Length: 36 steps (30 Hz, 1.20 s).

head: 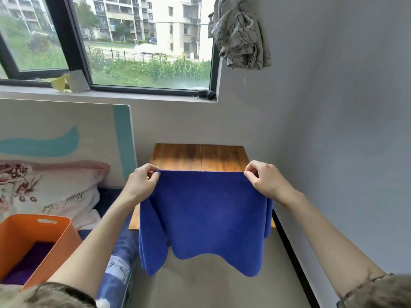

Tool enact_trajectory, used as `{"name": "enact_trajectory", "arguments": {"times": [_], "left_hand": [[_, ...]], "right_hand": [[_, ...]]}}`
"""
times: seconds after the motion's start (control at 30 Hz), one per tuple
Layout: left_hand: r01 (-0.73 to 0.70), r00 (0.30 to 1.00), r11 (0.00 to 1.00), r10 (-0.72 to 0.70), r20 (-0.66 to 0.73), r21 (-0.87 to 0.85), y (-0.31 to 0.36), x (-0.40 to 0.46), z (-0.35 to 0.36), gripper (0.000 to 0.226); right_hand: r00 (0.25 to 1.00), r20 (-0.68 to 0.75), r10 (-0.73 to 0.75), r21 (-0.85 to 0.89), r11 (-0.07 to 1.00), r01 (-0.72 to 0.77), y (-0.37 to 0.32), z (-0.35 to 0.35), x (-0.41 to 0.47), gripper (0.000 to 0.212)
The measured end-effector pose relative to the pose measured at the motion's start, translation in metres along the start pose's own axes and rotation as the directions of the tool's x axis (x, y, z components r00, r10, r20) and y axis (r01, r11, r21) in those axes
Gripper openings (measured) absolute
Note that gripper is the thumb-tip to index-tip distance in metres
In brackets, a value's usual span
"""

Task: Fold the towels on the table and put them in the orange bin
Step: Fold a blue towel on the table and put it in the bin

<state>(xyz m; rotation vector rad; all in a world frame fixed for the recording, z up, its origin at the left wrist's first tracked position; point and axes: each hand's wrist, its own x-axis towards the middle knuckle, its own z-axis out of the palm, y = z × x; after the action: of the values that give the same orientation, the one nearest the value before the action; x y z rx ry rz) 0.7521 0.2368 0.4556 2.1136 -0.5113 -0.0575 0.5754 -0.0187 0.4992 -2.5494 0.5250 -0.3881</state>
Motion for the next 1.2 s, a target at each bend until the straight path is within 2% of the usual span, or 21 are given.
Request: {"name": "enact_trajectory", "arguments": {"times": [0.13,0.2,0.43,0.77,1.07,1.13,1.2], "left_hand": [[-0.02,0.997,0.994,0.012,0.077,0.11,-0.028,0.056,0.016,0.009],[-0.02,0.992,0.989,0.002,0.123,0.145,-0.042,0.082,0.019,0.006],[-0.01,0.959,0.972,-0.057,0.277,0.236,-0.073,0.161,0.042,0.009],[0.058,0.934,0.941,-0.17,0.315,0.334,-0.11,0.299,0.129,0.014],[0.181,0.916,0.877,-0.314,0.247,0.445,-0.144,0.436,0.25,0.013],[0.196,0.92,0.892,-0.311,0.237,0.408,-0.151,0.452,0.269,0.018],[0.186,0.908,0.896,-0.314,0.277,0.404,-0.16,0.454,0.283,0.019]], "right_hand": [[0.996,-0.004,0.089,0.055,0.995,-0.089,0.014,0.032,0.055,0.012],[0.991,0.037,0.128,0.074,0.989,-0.13,0.02,0.049,0.075,0.011],[0.962,0.173,0.212,0.008,0.976,-0.217,0.052,0.09,0.141,0.015],[0.935,0.201,0.293,-0.088,0.956,-0.281,0.13,0.151,0.293,0.013],[0.895,0.229,0.382,-0.074,0.924,-0.375,0.223,0.214,0.433,0.016],[0.895,0.198,0.4,-0.063,0.916,-0.395,0.236,0.225,0.452,0.021],[0.89,0.225,0.397,-0.109,0.918,-0.382,0.246,0.24,0.46,0.029]]}}
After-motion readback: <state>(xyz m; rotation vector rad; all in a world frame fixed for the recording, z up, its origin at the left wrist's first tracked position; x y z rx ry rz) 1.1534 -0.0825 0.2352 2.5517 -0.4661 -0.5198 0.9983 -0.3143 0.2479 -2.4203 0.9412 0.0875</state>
